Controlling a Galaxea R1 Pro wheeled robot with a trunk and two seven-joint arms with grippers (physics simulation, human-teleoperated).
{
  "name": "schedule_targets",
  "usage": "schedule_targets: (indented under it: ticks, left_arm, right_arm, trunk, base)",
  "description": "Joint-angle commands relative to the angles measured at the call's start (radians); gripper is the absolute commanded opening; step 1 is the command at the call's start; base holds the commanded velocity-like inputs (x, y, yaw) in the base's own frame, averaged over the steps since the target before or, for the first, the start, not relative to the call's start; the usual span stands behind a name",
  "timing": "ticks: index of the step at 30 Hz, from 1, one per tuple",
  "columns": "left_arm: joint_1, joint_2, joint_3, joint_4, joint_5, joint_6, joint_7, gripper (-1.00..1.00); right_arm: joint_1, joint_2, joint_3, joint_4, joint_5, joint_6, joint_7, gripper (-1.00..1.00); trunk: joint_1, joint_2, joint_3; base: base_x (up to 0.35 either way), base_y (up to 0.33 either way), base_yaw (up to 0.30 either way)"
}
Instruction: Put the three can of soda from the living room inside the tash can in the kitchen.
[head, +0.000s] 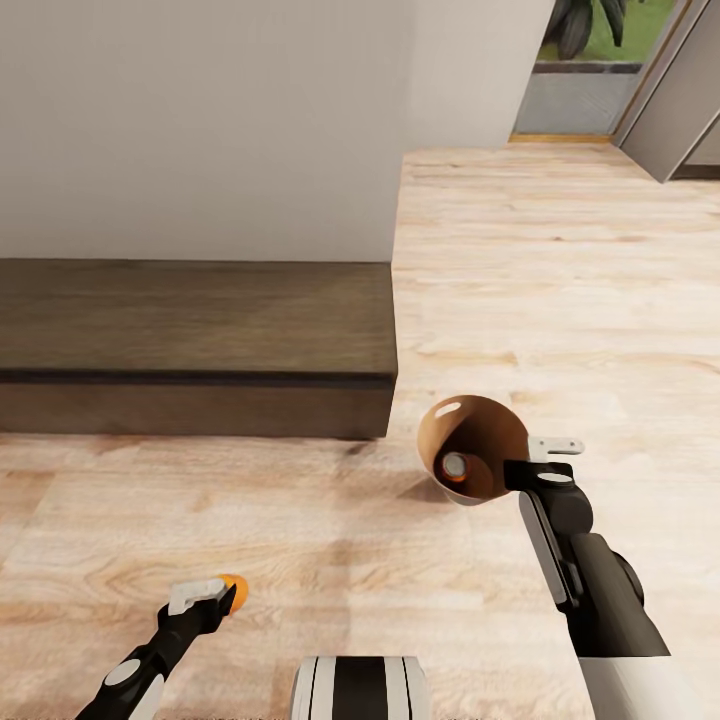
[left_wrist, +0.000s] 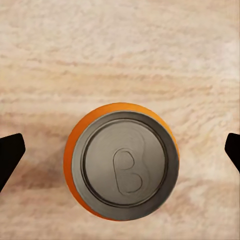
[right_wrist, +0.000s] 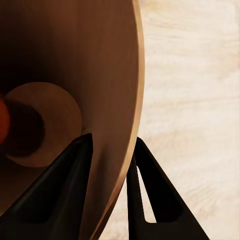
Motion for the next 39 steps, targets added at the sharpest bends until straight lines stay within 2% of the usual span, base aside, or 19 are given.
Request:
schedule_targets:
  ticks: [1, 7, 16, 19, 31, 32, 39]
  left_arm:
    - [0.0, 0.0, 0.0, 0.0, 0.0, 0.0, 0.0, 1.0]
    - [0.0, 0.0, 0.0, 0.0, 0.0, 0.0, 0.0, 1.0]
    - [0.0, 0.0, 0.0, 0.0, 0.0, 0.0, 0.0, 1.0]
    - [0.0, 0.001, 0.0, 0.0, 0.0, 0.0, 0.0, 1.0]
    - [0.0, 0.0, 0.0, 0.001, -0.001, 0.0, 0.0, 1.0]
    - [0.0, 0.0, 0.0, 0.001, -0.001, 0.0, 0.0, -1.0]
    - [0.0, 0.0, 0.0, 0.001, -0.001, 0.001, 0.0, -1.0]
  right_arm:
    - [0.0, 0.0, 0.001, -0.001, 0.007, 0.0, 0.002, -1.0]
    - [0.0, 0.001, 0.003, -0.001, 0.008, 0.0, 0.001, -1.0]
    - [0.0, 0.002, 0.003, -0.001, 0.007, 0.0, 0.001, -1.0]
    - [0.0, 0.002, 0.003, -0.001, 0.007, 0.0, 0.001, -1.0]
    - [0.0, 0.002, 0.005, -0.001, 0.007, 0.0, 0.001, -1.0]
    - [0.0, 0.002, 0.005, -0.001, 0.007, 0.0, 0.001, -1.0]
    - [0.0, 0.002, 0.005, -0.001, 0.007, 0.0, 0.001, -1.0]
  trunk:
    - [0.004, -0.007, -0.004]
    - [0.027, -0.049, -0.025]
    - [0.027, -0.049, -0.025]
    - [0.035, -0.063, -0.036]
    - [0.035, -0.063, -0.036]
    - [0.035, -0.063, -0.036]
    - [0.035, -0.063, -0.036]
  base:
    - [0.0, 0.0, 0.0]
    - [0.0, 0.0, 0.0]
    - [0.0, 0.0, 0.0]
    - [0.0, 0.0, 0.0]
    - [0.0, 0.0, 0.0]
    - [0.0, 0.0, 0.0]
    - [0.0, 0.0, 0.0]
